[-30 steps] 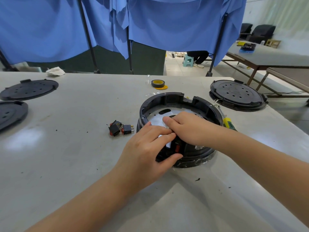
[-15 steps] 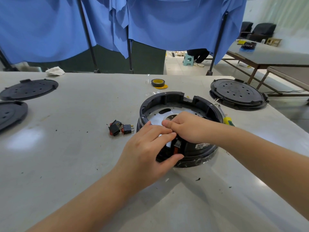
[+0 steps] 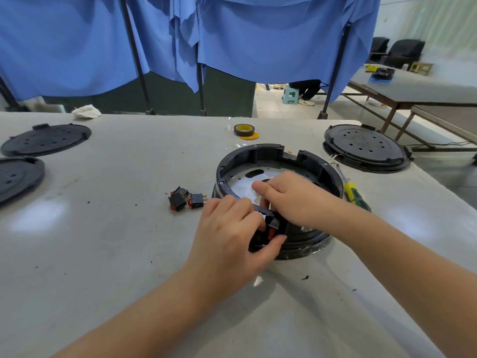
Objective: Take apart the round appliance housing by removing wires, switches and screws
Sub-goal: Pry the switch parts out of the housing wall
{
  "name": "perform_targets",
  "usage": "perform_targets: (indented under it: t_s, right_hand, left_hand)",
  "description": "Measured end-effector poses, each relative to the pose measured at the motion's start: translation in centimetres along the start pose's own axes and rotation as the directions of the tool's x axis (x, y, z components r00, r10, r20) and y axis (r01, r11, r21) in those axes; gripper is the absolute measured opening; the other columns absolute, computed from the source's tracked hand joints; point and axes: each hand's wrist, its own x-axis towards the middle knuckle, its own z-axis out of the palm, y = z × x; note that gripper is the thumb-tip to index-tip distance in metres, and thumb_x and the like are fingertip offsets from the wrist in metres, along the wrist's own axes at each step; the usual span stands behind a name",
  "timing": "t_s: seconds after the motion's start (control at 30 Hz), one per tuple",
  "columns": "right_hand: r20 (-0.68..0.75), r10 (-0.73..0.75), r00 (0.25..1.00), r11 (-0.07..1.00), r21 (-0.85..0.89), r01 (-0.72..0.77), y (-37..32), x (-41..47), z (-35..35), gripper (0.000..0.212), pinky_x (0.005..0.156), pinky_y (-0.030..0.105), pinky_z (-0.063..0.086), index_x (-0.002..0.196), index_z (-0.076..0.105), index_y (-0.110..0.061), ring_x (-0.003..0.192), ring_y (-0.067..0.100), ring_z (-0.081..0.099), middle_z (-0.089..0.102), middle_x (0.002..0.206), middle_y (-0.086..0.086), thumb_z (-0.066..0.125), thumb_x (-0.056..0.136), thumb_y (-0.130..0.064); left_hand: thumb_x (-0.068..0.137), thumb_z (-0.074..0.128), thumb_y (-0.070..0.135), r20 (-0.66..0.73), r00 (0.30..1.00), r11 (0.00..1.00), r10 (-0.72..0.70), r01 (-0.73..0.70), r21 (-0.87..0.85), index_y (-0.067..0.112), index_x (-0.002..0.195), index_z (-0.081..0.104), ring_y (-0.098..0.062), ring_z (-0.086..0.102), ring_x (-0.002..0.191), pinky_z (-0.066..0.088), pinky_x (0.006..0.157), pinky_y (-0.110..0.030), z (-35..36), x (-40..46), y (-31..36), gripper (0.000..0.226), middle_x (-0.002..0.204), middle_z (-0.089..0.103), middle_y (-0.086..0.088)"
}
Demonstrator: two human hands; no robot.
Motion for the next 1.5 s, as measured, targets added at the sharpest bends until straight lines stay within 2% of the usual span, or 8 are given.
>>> perform_targets:
  t_s: [0.1,0.33,0.5,0.63,0.9,1.23,1.37,1.5]
  right_hand:
    - [-0.041,-0.025,0.999,1.0,-0.013,0.024,0.0,-0.2,0.2,0.053,0.069,0.03,0.047,0.067,0.065,-0.022,0.067,0.014,0.06,0.067,0.071,0.004,0.032,0.099,-0.049]
    - [-0.331,-0.159,0.93,0.986,-0.09,0.137,0.0,-1.5,0.7,0.05,0.056,0.024,0.036,0.072,0.065,-0.018,0.055,0.002,0.049,0.047,0.05,-0.012,0.031,0.101,-0.041]
    - [-0.516,-0.356,0.779,0.932,-0.258,0.256,-0.1,-2.8,1.4,0.051,0.049,0.04,0.043,0.067,0.06,-0.009,0.045,0.022,0.051,0.054,0.049,0.002,0.033,0.1,-0.035]
    - [-0.506,-0.489,0.71,0.864,-0.392,0.316,0.3,-3.4,1.9,0.048,0.035,0.037,0.036,0.056,0.049,-0.008,0.035,0.021,0.037,0.041,0.041,0.0,0.038,0.097,-0.03]
    - [-0.423,-0.526,0.738,0.821,-0.479,0.311,0.9,-4.0,2.7,0.043,0.034,0.034,0.034,0.057,0.053,-0.011,0.037,0.021,0.037,0.041,0.043,-0.002,0.042,0.094,-0.031]
    - [-0.399,-0.486,0.778,0.85,-0.424,0.313,1.2,-4.6,1.5,0.044,0.041,0.031,0.042,0.06,0.058,-0.016,0.042,0.015,0.046,0.049,0.046,-0.006,0.05,0.085,-0.051]
    - [-0.289,-0.395,0.872,0.872,-0.416,0.257,1.8,-4.6,0.7,0.058,0.05,0.03,0.044,0.064,0.054,-0.02,0.05,0.011,0.048,0.05,0.051,-0.006,0.039,0.078,-0.074]
    - [-0.202,-0.245,0.948,0.909,-0.389,0.152,2.8,-4.6,-0.6,0.071,0.057,0.023,0.04,0.065,0.051,-0.027,0.063,0.004,0.05,0.053,0.061,-0.007,0.033,0.053,-0.094]
  left_hand:
    - [0.076,0.066,0.032,0.001,1.0,1.0,-0.001,0.001,-0.024,0.012,0.057,0.052,-0.021,0.042,0.061,0.036,0.06,-0.038,0.0,0.2,0.4,0.031,0.06,0.047,0.002]
    - [0.071,0.062,0.023,-0.002,0.999,0.988,0.051,-0.051,-0.148,0.011,0.056,0.043,-0.016,0.036,0.06,0.032,0.062,-0.032,-2.6,0.6,-0.8,0.027,0.059,0.039,0.004]
    - [0.078,0.05,0.032,0.032,0.973,0.93,-0.227,0.226,-0.291,0.02,0.061,0.041,-0.007,0.043,0.063,0.032,0.066,-0.026,-4.2,1.3,-4.1,0.022,0.059,0.042,0.011]
    - [0.084,0.044,0.042,0.134,0.907,0.887,-0.4,0.42,-0.191,0.004,0.066,0.049,-0.025,0.048,0.07,0.039,0.069,-0.039,-3.4,1.4,-7.2,0.042,0.063,0.05,-0.002]
    - [0.097,0.038,0.035,0.243,0.772,0.809,-0.588,0.559,0.182,0.019,0.065,0.047,-0.022,0.044,0.083,0.027,0.079,-0.034,-1.5,0.1,-11.6,0.036,0.075,0.048,0.003]
    - [0.089,0.037,0.051,0.215,0.755,0.743,-0.619,0.475,0.471,0.025,0.068,0.051,-0.02,0.05,0.086,0.021,0.078,-0.034,-1.3,-0.5,-12.4,0.036,0.074,0.051,0.008]
    - [0.084,0.051,0.054,0.142,0.77,0.745,-0.622,0.525,0.412,0.022,0.092,0.053,-0.022,0.052,0.093,0.024,0.082,-0.036,-1.4,-0.4,-12.1,0.033,0.09,0.053,0.006]
    - [0.082,0.062,0.029,0.125,0.892,0.9,-0.435,0.429,0.071,0.02,0.121,0.053,-0.021,0.052,0.103,0.033,0.093,-0.039,-2.1,0.0,-10.3,0.041,0.111,0.055,0.003]
